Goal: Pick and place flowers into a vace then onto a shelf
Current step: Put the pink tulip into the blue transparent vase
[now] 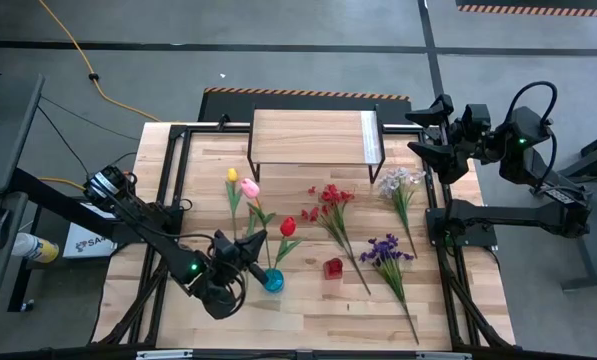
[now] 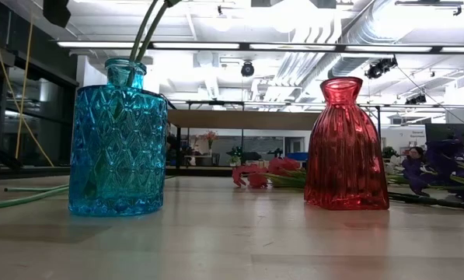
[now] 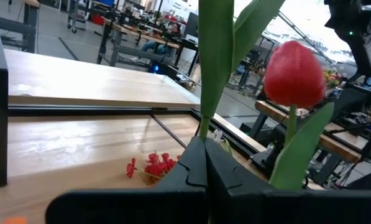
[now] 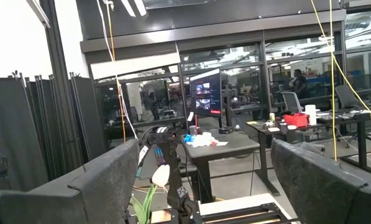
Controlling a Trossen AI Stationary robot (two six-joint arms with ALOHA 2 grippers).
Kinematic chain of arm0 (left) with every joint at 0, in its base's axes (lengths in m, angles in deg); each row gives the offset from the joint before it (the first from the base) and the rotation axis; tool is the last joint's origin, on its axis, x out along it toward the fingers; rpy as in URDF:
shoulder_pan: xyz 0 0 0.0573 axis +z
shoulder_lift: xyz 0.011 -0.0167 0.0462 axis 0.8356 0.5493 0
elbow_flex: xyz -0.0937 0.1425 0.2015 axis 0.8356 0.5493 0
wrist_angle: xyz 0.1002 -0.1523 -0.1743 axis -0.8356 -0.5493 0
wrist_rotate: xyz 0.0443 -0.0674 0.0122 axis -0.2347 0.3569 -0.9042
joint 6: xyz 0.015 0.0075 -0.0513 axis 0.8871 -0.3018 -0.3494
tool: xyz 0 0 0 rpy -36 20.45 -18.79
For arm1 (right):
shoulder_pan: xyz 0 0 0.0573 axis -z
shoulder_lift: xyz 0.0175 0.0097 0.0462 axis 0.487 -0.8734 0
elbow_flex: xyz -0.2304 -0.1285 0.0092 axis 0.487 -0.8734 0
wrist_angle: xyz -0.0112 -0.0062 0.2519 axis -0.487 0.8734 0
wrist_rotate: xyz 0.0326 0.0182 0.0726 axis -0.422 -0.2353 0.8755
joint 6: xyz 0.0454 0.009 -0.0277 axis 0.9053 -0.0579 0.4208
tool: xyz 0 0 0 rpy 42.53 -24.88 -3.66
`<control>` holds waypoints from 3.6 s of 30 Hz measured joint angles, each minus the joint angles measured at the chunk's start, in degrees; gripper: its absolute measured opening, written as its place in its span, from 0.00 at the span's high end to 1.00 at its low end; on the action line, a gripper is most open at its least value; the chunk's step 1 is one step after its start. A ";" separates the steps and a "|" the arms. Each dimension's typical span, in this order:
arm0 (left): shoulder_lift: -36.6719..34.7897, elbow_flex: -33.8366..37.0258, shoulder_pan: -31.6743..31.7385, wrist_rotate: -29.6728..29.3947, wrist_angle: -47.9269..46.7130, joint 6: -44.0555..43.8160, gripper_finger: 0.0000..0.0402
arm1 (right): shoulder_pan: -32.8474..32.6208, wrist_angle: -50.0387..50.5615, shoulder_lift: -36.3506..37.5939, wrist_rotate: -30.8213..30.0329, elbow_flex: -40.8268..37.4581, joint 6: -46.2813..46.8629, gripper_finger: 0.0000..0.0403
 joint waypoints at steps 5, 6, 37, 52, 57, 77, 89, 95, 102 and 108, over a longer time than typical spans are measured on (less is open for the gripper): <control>0.00 0.00 0.00 0.00 -0.48 0.46 0.95 | 0.00 0.00 -0.02 0.00 0.00 0.06 0.12; 0.00 0.00 -0.02 0.00 -0.46 0.50 0.95 | 0.00 0.00 -0.02 0.00 0.00 0.07 0.12; 5.07 0.04 -2.72 5.14 0.35 -3.50 0.91 | -0.02 -2.19 -3.05 0.68 0.00 0.02 0.12; 5.05 0.04 -4.18 11.68 0.13 -5.62 0.88 | -0.02 -2.19 -2.97 0.68 0.00 0.57 0.12; 5.05 0.04 -6.20 10.28 0.02 -5.62 0.89 | -0.02 -2.19 -2.97 0.68 0.00 0.57 0.12; 5.05 0.04 -7.93 11.81 0.04 -6.73 0.89 | -0.02 -2.18 -2.97 2.16 0.00 0.57 0.12; 5.05 0.04 -7.91 14.58 -0.22 -6.80 0.86 | -0.02 -2.16 -2.97 2.19 0.00 0.57 0.12; 5.05 0.04 -7.91 14.47 -0.31 -6.80 0.80 | -0.02 -2.16 -2.95 2.19 0.00 0.57 0.12; 5.03 0.04 -7.91 13.35 -0.33 -6.77 0.63 | -0.02 -2.16 -2.95 2.21 0.00 0.57 0.12; 5.02 0.04 -8.88 15.71 -0.41 -6.19 0.47 | 0.00 -2.16 -2.95 3.06 0.00 0.58 0.12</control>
